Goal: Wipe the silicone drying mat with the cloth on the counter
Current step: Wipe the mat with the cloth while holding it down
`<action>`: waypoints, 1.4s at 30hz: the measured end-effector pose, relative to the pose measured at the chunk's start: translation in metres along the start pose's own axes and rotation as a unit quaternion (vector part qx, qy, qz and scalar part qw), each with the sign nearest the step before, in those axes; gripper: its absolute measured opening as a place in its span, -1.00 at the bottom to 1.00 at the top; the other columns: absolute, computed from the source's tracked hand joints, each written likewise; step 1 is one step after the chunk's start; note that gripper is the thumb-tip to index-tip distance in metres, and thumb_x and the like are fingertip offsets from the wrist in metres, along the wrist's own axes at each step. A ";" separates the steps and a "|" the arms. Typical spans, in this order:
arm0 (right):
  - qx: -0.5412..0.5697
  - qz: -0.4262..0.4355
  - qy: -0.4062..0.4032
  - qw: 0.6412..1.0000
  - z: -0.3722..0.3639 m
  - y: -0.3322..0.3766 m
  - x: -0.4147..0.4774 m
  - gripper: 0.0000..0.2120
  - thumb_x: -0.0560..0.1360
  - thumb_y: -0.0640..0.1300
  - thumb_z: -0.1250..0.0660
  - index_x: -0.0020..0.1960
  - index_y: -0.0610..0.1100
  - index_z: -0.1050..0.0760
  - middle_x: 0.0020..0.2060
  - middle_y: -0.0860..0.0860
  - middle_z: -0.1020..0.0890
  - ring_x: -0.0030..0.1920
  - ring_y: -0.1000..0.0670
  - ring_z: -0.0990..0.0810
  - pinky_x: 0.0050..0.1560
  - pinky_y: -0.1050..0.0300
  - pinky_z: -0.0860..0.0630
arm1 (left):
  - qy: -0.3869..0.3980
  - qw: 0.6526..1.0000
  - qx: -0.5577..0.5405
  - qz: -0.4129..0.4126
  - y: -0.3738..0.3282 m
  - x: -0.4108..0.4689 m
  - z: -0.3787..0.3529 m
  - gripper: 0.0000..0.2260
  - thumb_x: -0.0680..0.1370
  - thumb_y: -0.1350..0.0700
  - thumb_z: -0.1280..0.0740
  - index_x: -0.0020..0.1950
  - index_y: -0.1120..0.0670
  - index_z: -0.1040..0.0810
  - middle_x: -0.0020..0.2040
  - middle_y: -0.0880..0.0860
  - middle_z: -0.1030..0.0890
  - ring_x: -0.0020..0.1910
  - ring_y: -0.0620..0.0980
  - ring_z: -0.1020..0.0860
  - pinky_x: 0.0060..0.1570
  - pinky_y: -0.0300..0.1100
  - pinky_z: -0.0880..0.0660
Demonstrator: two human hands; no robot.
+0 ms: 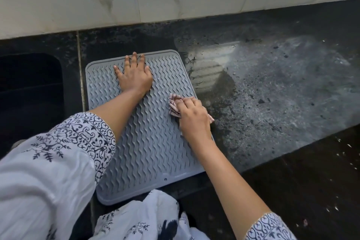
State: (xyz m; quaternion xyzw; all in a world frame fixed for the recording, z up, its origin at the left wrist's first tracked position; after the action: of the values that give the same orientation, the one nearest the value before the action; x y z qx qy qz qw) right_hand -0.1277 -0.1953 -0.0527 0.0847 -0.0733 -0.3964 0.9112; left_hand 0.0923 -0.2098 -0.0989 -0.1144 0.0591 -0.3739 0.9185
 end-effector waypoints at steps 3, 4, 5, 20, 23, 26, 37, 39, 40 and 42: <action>0.003 0.031 0.014 0.999 0.009 -0.007 -0.070 -0.60 0.31 -0.31 -0.42 0.15 -0.18 -0.55 0.03 -0.11 -0.62 0.06 -0.18 -0.55 -0.12 -0.05 -0.55 | 0.010 1.000 -0.004 -0.002 0.001 0.000 0.000 -0.51 0.62 -0.07 0.08 0.56 -0.05 -0.03 0.58 -0.01 0.01 0.55 0.04 0.06 0.43 0.25 0.21; 0.004 0.036 0.034 0.999 0.014 -0.009 -0.091 -0.58 0.30 -0.30 -0.44 0.16 -0.17 -0.55 0.05 -0.10 -0.62 0.07 -0.17 -0.55 -0.10 -0.05 -0.57 | 0.010 1.000 -0.003 -0.004 0.000 -0.001 0.000 -0.51 0.62 -0.07 0.09 0.56 -0.05 -0.03 0.58 -0.01 0.01 0.55 0.04 0.07 0.43 0.25 0.21; 0.005 0.039 0.065 0.997 0.017 -0.010 -0.108 -0.56 0.29 -0.30 -0.44 0.16 -0.15 -0.55 0.05 -0.08 -0.62 0.07 -0.16 -0.55 -0.08 -0.06 -0.59 | 0.009 1.000 -0.002 -0.006 0.000 -0.001 0.000 -0.51 0.62 -0.07 0.09 0.56 -0.05 -0.03 0.58 -0.01 0.02 0.55 0.04 0.07 0.43 0.25 0.21; 0.015 0.028 0.039 0.999 0.006 -0.001 -0.091 -0.56 0.32 -0.31 -0.39 0.20 -0.13 -0.52 0.14 -0.09 -0.58 0.18 -0.18 -0.49 -0.01 -0.13 -0.52 | 0.041 0.999 0.015 -0.013 -0.001 -0.001 -0.003 -0.49 0.62 -0.11 0.08 0.57 -0.04 0.04 0.58 0.00 0.10 0.55 0.06 0.13 0.40 0.26 0.25; 0.012 0.038 0.078 0.996 0.016 -0.005 -0.141 -0.56 0.29 -0.27 -0.43 0.16 -0.10 -0.54 0.08 -0.04 -0.59 0.11 -0.13 -0.50 -0.04 -0.07 -0.57 | 0.037 0.999 0.017 -0.008 -0.001 0.001 -0.002 -0.49 0.62 -0.11 0.08 0.57 -0.04 0.03 0.58 0.00 0.09 0.55 0.06 0.12 0.40 0.26 0.24; -0.012 0.043 0.123 0.991 0.023 -0.006 -0.133 -0.61 0.41 -0.22 -0.33 0.23 -0.05 -0.47 0.09 0.01 -0.54 0.11 -0.09 -0.44 0.04 -0.02 -0.51 | 0.037 0.999 0.017 -0.005 0.001 0.001 -0.003 -0.49 0.63 -0.10 0.08 0.57 -0.04 0.02 0.58 0.00 0.08 0.55 0.06 0.12 0.41 0.26 0.23; 0.028 0.028 0.040 0.998 0.001 -0.002 -0.058 -0.61 0.35 -0.27 -0.39 0.18 -0.16 -0.53 0.14 -0.10 -0.59 0.22 -0.19 -0.49 0.07 -0.18 -0.49 | 0.020 1.000 0.015 -0.008 0.001 0.003 -0.004 -0.49 0.62 -0.10 0.06 0.57 -0.05 0.01 0.58 0.00 0.05 0.55 0.05 0.10 0.41 0.27 0.21; 0.021 0.047 0.051 0.997 0.009 -0.004 -0.089 -0.58 0.31 -0.29 -0.41 0.17 -0.17 -0.53 0.12 -0.10 -0.60 0.18 -0.17 -0.52 0.03 -0.15 -0.53 | 0.019 1.000 0.011 -0.009 0.001 0.003 -0.003 -0.49 0.61 -0.09 0.06 0.56 -0.04 0.00 0.58 0.00 0.04 0.55 0.05 0.09 0.41 0.27 0.21; 0.021 0.049 0.055 0.997 0.013 -0.006 -0.107 -0.57 0.29 -0.30 -0.42 0.16 -0.16 -0.54 0.11 -0.09 -0.60 0.17 -0.16 -0.53 0.01 -0.13 -0.53 | 0.018 1.000 0.010 -0.010 0.001 0.003 -0.003 -0.49 0.61 -0.10 0.06 0.56 -0.05 0.00 0.58 0.00 0.04 0.55 0.05 0.09 0.41 0.27 0.22; 0.013 0.062 0.065 0.996 0.019 -0.008 -0.134 -0.58 0.27 -0.29 -0.44 0.12 -0.14 -0.55 0.06 -0.06 -0.62 0.13 -0.14 -0.55 -0.02 -0.09 -0.57 | 0.015 1.000 0.009 -0.011 0.001 0.003 -0.003 -0.49 0.61 -0.10 0.06 0.56 -0.05 -0.01 0.58 0.00 0.04 0.55 0.05 0.09 0.41 0.28 0.22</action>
State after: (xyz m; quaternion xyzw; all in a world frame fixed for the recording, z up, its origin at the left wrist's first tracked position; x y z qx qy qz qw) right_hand -0.2277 -0.1034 -0.0446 0.1181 -0.0238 -0.3322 0.9355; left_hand 0.0941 -0.2119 -0.1021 -0.1009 0.0679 -0.3861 0.9144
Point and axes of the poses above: each hand's wrist, its own x-axis towards the middle knuckle, its own z-axis out of the back of the hand, y = z × x, the point moved 8 cm from there along x, towards the middle knuckle
